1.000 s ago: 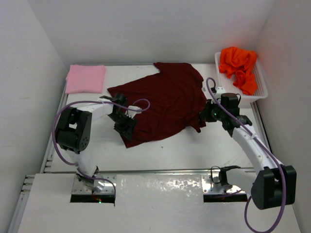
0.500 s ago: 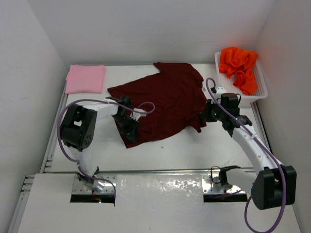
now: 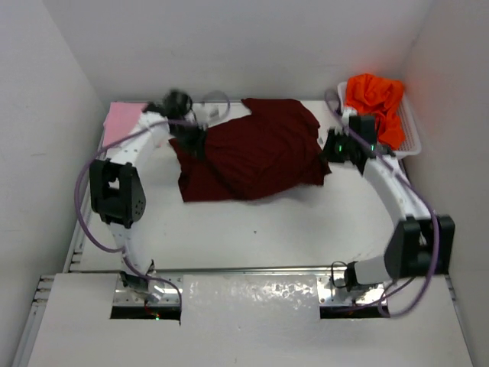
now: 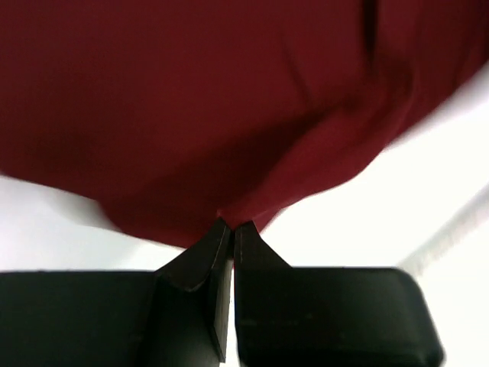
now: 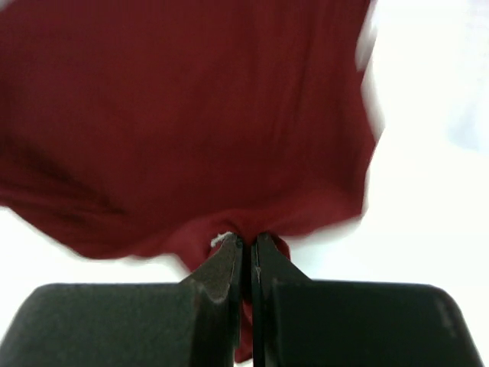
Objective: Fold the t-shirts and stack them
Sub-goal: Flatten out the tshirt
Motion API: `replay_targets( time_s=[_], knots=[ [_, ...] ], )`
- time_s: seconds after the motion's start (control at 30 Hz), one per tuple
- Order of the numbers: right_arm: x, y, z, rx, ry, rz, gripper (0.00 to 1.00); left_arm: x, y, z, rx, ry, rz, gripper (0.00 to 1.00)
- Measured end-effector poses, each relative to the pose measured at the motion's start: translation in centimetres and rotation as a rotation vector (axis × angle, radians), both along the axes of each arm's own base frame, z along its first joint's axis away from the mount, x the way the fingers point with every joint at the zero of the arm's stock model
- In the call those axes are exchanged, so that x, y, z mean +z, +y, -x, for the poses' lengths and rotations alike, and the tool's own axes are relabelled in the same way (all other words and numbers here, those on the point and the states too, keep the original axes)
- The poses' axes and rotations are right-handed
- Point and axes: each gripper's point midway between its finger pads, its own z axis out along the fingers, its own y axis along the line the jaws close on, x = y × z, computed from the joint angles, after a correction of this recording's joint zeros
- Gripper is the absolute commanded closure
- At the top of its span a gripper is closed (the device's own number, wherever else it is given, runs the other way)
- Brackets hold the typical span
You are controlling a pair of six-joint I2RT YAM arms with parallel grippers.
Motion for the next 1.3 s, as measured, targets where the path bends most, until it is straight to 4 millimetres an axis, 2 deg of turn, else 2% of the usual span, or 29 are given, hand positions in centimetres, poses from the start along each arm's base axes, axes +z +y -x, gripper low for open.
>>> replay_targets(
  time_s=[0.07, 0.13, 0.2, 0.23, 0.27, 0.3, 0.33, 0.37, 0.43, 0.47, 0.5, 0.53, 0.57, 0.6, 0.67, 0.73, 0.83, 0.9, 0.97, 1.03, 1.1, 1.17, 1.2, 1.23, 1.27, 1.3],
  knots=[
    [3.5, -1.3, -5.4, -0.040, -0.048, -0.002, 1.00, 6.9, 0.7, -7.9, 0.052, -0.238, 0.029, 1.00],
    [9.5, -3.2, -11.8, -0.087, -0.163, -0.004, 1.00, 14.2, 2.0, -14.2, 0.104, -0.482, 0.043, 1.00],
    [16.7, -4.7, -17.0, -0.121, -0.324, -0.012, 1.00, 21.7, 3.6, -18.4, 0.155, -0.744, 0.047, 1.00],
    [20.7, -5.3, -18.9, -0.135, -0.412, -0.023, 1.00, 25.5, 4.8, -19.2, 0.187, -0.888, 0.044, 1.00],
    [24.7, -5.7, -20.2, -0.145, -0.519, -0.035, 1.00, 28.1, 5.8, -18.3, 0.212, -0.979, 0.036, 1.00],
    [27.7, -5.9, -20.3, -0.149, -0.596, -0.050, 1.00, 29.6, 6.5, -16.4, 0.225, -1.021, 0.023, 1.00],
    [30.1, -5.8, -19.5, -0.148, -0.651, -0.065, 1.00, 31.4, 7.0, -14.4, 0.232, -1.056, 0.016, 1.00],
    [31.5, -5.6, -18.6, -0.143, -0.684, -0.075, 1.00, 33.9, 7.1, -13.2, 0.235, -1.116, 0.017, 1.00],
    [33.4, -5.2, -15.9, -0.135, -0.729, -0.088, 1.00, 39.6, 7.3, -11.8, 0.242, -1.267, 0.030, 1.00],
    [33.9, -4.9, -14.8, -0.129, -0.748, -0.090, 1.00, 41.5, 7.3, -11.3, 0.241, -1.326, 0.037, 1.00],
    [33.8, -4.6, -13.5, -0.122, -0.756, -0.093, 1.00, 42.7, 7.4, -10.9, 0.241, -1.366, 0.034, 1.00],
    [33.3, -4.3, -12.3, -0.114, -0.748, -0.096, 1.00, 43.0, 7.5, -10.6, 0.240, -1.378, 0.025, 1.00],
    [32.7, -4.1, -11.3, -0.104, -0.758, -0.100, 1.00, 42.5, 7.7, -10.5, 0.235, -1.378, 0.012, 1.00],
    [30.9, -3.9, -10.1, -0.098, -0.732, -0.102, 1.00, 41.3, 7.7, -10.5, 0.224, -1.352, -0.007, 1.00],
    [26.7, -3.3, -7.9, -0.082, -0.655, -0.105, 1.00, 37.0, 7.8, -10.7, 0.191, -1.250, -0.052, 1.00],
    [21.9, -2.7, -5.8, -0.062, -0.583, -0.098, 1.00, 31.1, 8.1, -10.5, 0.145, -1.113, -0.106, 1.00],
    [12.0, -1.2, -0.5, -0.017, -0.385, -0.069, 1.00, 20.3, 8.7, -7.8, 0.058, -0.847, -0.193, 1.00],
    [6.1, 0.4, 3.8, 0.035, -0.267, -0.046, 1.00, 12.8, 9.6, -3.9, -0.005, -0.647, -0.256, 1.00],
    [0.7, 1.7, 8.4, 0.094, -0.161, -0.030, 1.00, 6.6, 10.8, 0.8, -0.058, -0.473, -0.316, 1.00],
    [-4.0, 2.6, 12.4, 0.140, -0.056, -0.028, 1.00, 1.4, 12.2, 6.3, -0.107, -0.293, -0.373, 1.00],
    [-8.4, 2.8, 15.7, 0.140, 0.059, -0.036, 1.00, -2.2, 13.2, 10.4, -0.140, -0.168, -0.410, 1.00],
    [-12.4, 2.5, 18.9, 0.116, 0.178, -0.040, 0.88, -5.3, 14.0, 14.0, -0.165, -0.061, -0.434, 1.00],
    [-13.8, 2.3, 20.2, 0.101, 0.227, -0.043, 0.74, -6.6, 14.3, 15.4, -0.174, -0.022, -0.444, 1.00],
    [-15.0, 2.1, 21.3, 0.082, 0.268, -0.049, 0.64, -7.7, 14.5, 16.7, -0.182, 0.017, -0.452, 1.00],
    [-15.5, 2.2, 21.7, 0.065, 0.280, -0.074, 0.55, -8.5, 14.8, 17.8, -0.188, 0.050, -0.462, 1.00],
    [-15.0, 2.6, 21.5, 0.057, 0.260, -0.102, 0.42, -9.2, 15.0, 18.7, -0.194, 0.076, -0.470, 1.00]
  ],
)
